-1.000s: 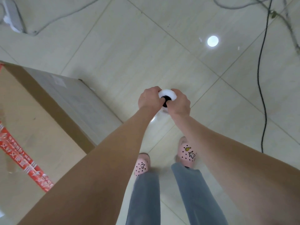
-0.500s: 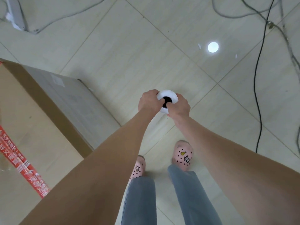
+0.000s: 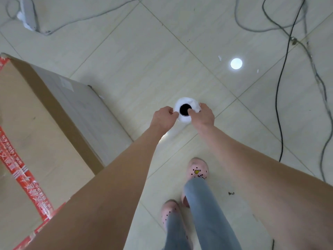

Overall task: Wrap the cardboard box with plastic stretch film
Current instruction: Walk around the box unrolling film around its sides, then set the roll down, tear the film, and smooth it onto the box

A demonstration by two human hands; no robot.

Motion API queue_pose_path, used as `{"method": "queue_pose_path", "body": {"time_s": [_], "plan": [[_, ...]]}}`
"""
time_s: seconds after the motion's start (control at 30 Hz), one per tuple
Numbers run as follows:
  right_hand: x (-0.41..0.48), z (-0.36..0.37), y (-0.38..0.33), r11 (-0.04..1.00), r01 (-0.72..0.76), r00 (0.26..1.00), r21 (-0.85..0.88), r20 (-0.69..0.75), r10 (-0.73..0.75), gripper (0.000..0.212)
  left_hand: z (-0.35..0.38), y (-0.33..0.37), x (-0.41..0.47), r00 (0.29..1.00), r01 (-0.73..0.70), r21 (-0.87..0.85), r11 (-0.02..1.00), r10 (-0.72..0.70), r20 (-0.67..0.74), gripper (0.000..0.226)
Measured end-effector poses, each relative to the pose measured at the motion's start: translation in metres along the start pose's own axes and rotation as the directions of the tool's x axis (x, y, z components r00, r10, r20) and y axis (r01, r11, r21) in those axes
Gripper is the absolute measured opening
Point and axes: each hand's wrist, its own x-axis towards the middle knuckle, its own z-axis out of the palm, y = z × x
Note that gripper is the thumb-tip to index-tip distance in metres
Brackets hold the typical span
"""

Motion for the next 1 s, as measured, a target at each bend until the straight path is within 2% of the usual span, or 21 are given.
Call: {"method": "queue_pose_path", "body": {"time_s": [0.1,0.2,0.33,0.43,0.57,0.67,0.83,1.0], "plan": [[-0.005,0.0,0.005,0.999,0.033,0.999,-0.029,-0.007,-0.033,0.042,0.005,-0.012,-0.011,1.0,-0.01,0.039,0.999,0.01,0.007,0.045],[-0.017,-0.001,0.019,1.0,0.021,0.999,-0.023,-0.044,-0.022,0.047,0.006,-0.03,-0.024,0.999,-0.036,0.2,0.979,0.038,-0.005,0.057],[-0.044,0.002,0.045,0.993,0.041,0.997,-0.113,-0.06,-0.048,0.052,0.009,-0.053,-0.05,0.989,-0.03,0.245,0.969,0.064,-0.132,0.06],[-0.065,0.002,0.059,0.972,0.124,0.987,-0.2,-0.075,-0.142,0.049,0.017,-0.064,-0.071,0.971,-0.035,0.261,0.965,0.095,-0.219,0.061],[-0.079,0.005,0.076,0.918,0.235,0.963,-0.319,-0.048,-0.264,0.048,0.034,-0.08,-0.09,0.953,-0.055,0.27,0.961,0.131,-0.273,0.06],[-0.08,0.018,0.087,0.899,0.285,0.953,-0.332,-0.003,-0.303,0.047,0.05,-0.097,-0.094,0.936,-0.05,0.287,0.956,0.145,-0.319,0.06],[-0.068,0.031,0.116,0.871,0.358,0.932,-0.337,0.079,-0.353,0.046,0.076,-0.114,-0.09,0.846,-0.005,0.345,0.939,0.187,-0.498,0.061],[-0.021,0.019,0.114,0.842,0.421,0.896,-0.338,0.014,-0.443,0.047,0.088,-0.106,-0.056,0.733,-0.044,0.422,0.906,0.316,-0.602,0.065]]}}
